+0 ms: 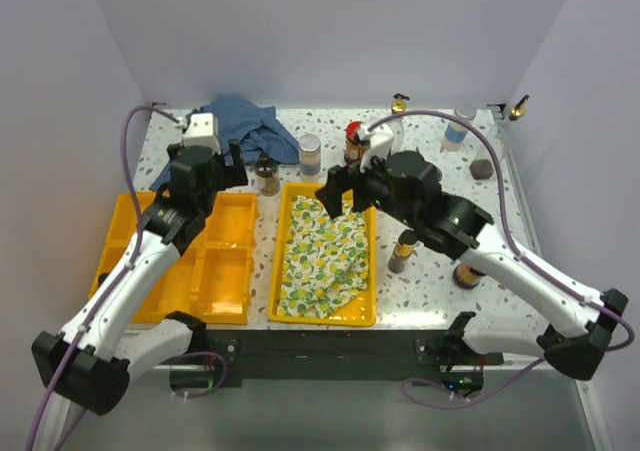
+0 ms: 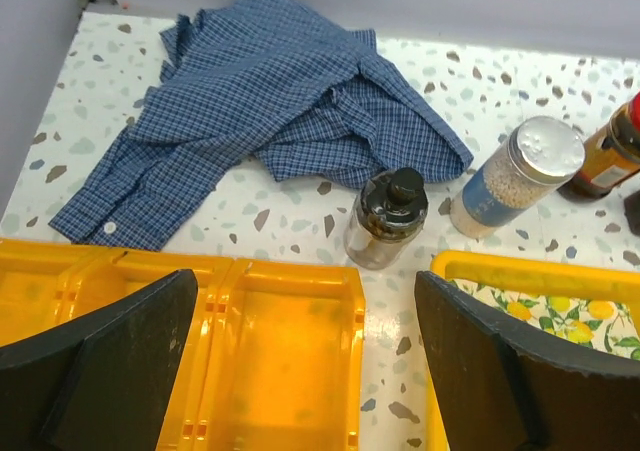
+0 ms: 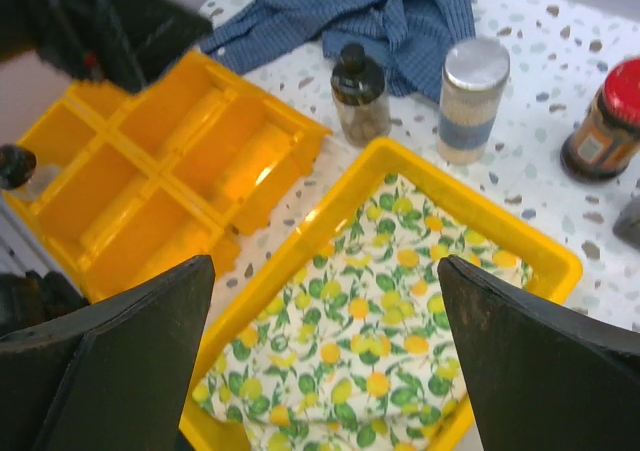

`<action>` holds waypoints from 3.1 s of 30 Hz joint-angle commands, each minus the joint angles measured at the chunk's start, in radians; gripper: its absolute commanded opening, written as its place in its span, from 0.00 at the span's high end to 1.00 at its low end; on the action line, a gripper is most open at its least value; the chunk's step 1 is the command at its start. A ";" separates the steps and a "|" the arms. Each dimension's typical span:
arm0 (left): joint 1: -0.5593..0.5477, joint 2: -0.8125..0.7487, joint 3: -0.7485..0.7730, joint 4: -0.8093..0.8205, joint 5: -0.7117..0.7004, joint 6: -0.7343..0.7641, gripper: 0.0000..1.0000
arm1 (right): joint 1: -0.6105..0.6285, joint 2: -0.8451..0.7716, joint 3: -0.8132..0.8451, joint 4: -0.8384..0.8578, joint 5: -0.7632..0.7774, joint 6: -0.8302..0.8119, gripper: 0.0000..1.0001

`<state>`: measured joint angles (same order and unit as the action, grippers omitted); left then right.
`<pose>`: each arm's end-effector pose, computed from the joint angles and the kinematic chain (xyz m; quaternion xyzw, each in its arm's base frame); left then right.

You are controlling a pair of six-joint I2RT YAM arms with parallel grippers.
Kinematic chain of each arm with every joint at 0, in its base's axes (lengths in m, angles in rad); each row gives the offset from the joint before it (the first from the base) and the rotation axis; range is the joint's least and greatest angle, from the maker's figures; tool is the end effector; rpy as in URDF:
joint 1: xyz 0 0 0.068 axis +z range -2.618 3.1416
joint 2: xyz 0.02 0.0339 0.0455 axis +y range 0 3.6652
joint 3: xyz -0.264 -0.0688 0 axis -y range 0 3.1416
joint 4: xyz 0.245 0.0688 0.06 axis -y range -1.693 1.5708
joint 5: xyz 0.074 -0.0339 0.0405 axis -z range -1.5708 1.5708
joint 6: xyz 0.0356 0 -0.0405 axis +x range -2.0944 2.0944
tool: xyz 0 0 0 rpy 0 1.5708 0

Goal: Organize the condiment bottles
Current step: Place the bottle at the center of the board, then pick up the bottle from the center of the board, then place the bottle in the storage box.

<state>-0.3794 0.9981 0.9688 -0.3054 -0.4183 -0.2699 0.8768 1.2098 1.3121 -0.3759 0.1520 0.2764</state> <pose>0.2136 -0.0696 0.3532 -0.0765 0.8026 -0.0204 0.5912 0.1765 0.2037 0.4157 -0.1912 0.7727 0.2776 0.5379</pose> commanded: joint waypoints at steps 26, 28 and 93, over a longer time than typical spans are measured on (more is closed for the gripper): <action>0.060 0.801 0.507 -0.158 0.326 0.120 0.07 | 0.001 -0.478 -0.378 -0.109 0.078 -0.022 0.01; 0.060 0.818 0.524 -0.150 0.326 0.123 0.08 | 0.001 -0.483 -0.378 -0.107 0.086 -0.028 0.01; 0.468 0.463 0.527 -0.865 -0.365 -0.914 1.00 | 0.001 -0.506 -0.310 -0.205 0.118 0.020 0.01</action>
<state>0.0589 1.5482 1.5467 -1.0092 -0.6506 -0.9813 0.8768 0.6994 0.9798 -0.5804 0.2531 0.2878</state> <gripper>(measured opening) 0.637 0.986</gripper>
